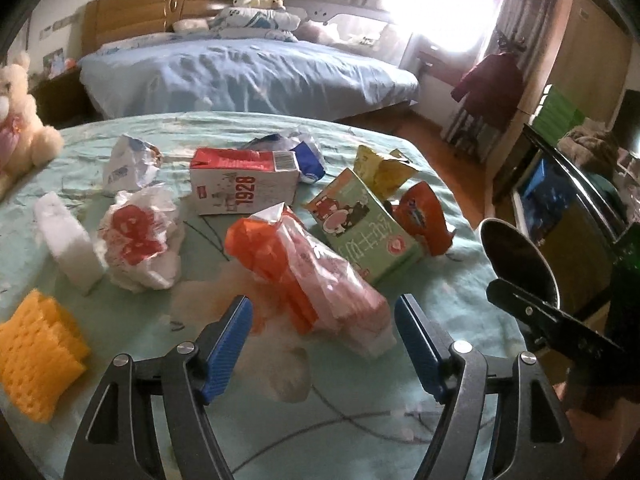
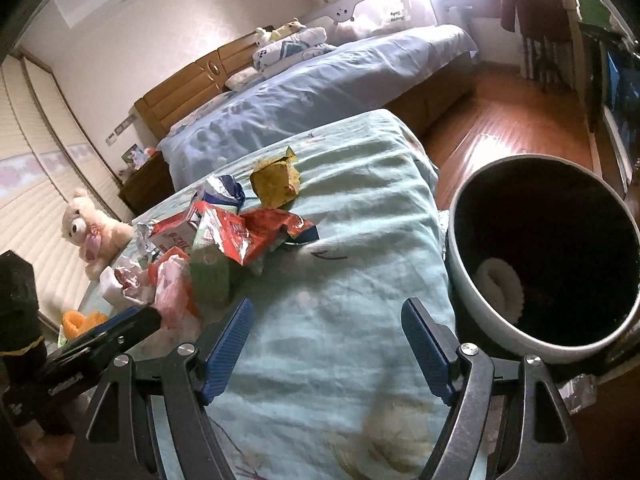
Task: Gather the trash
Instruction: 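Move both open tools back over the table toward the next trash, then grasp the orange-and-pink plastic bag with the left tool while the right tool grasps the red wrapper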
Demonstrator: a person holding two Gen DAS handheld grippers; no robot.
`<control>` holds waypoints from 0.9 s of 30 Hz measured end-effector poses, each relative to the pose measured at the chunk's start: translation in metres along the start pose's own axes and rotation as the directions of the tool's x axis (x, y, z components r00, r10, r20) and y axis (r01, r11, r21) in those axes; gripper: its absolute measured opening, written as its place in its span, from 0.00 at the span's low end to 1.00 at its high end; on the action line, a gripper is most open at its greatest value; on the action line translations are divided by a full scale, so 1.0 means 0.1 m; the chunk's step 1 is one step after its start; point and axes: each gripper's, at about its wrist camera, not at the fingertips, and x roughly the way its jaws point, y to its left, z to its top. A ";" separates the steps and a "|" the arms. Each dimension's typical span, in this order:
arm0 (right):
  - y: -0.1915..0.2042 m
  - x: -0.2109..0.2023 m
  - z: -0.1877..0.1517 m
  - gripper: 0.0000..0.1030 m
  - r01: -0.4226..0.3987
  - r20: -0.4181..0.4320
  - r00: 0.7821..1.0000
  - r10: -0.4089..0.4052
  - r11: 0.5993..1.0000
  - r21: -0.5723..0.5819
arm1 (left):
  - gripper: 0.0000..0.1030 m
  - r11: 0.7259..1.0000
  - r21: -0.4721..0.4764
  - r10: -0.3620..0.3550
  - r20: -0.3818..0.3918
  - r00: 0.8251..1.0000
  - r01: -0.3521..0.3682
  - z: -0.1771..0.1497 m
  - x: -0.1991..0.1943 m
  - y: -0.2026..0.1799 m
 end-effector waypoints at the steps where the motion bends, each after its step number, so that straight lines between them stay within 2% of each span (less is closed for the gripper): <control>1: 0.01 0.01 0.00 0.76 -0.002 -0.002 1.000 0.002 1.000 0.000 | 0.71 1.000 0.001 0.000 -0.005 1.000 0.000 0.04 0.05 0.01; 4: 0.04 0.06 0.01 0.76 -0.015 -0.014 1.000 0.015 1.000 0.003 | 0.71 0.999 0.023 0.032 -0.005 0.999 -0.031 0.07 0.14 0.01; 6: 0.07 0.09 0.01 0.76 -0.029 -0.017 0.999 0.029 1.000 0.005 | 0.68 0.999 0.027 0.024 0.003 1.000 -0.024 0.05 0.14 0.03; 7: 0.08 0.10 0.02 0.76 -0.036 -0.016 0.999 0.036 0.999 0.008 | 0.64 0.999 0.029 0.017 0.006 1.000 -0.017 0.04 0.13 0.05; 9: 0.11 0.11 0.03 0.75 -0.056 -0.007 0.998 0.056 0.998 0.017 | 0.50 0.999 0.036 -0.002 0.002 1.000 0.001 0.03 0.14 0.11; 12: 0.14 0.12 0.08 0.74 -0.087 0.017 0.996 0.086 0.996 0.035 | 0.38 0.999 0.053 -0.012 0.006 1.000 0.012 0.01 0.10 0.18; 18: 0.13 0.26 0.24 0.63 -0.125 0.029 0.992 0.122 0.987 0.105 | 0.36 0.998 0.042 -0.037 -0.003 0.999 0.037 -0.03 0.03 0.31; 21: 0.13 0.44 0.30 0.49 -0.141 -0.003 0.990 0.142 0.981 0.135 | 0.36 0.998 0.043 -0.036 -0.003 0.999 0.036 -0.03 0.02 0.31; 26: 0.16 0.65 0.28 0.07 -0.188 -0.061 0.978 0.201 0.968 0.168 | 0.46 0.999 0.042 -0.025 -0.008 1.000 0.025 -0.02 0.04 0.28; 27: 0.18 0.64 0.26 0.07 -0.189 -0.059 0.978 0.200 0.969 0.158 | 0.46 0.999 0.041 -0.022 -0.008 1.000 0.022 -0.02 0.05 0.27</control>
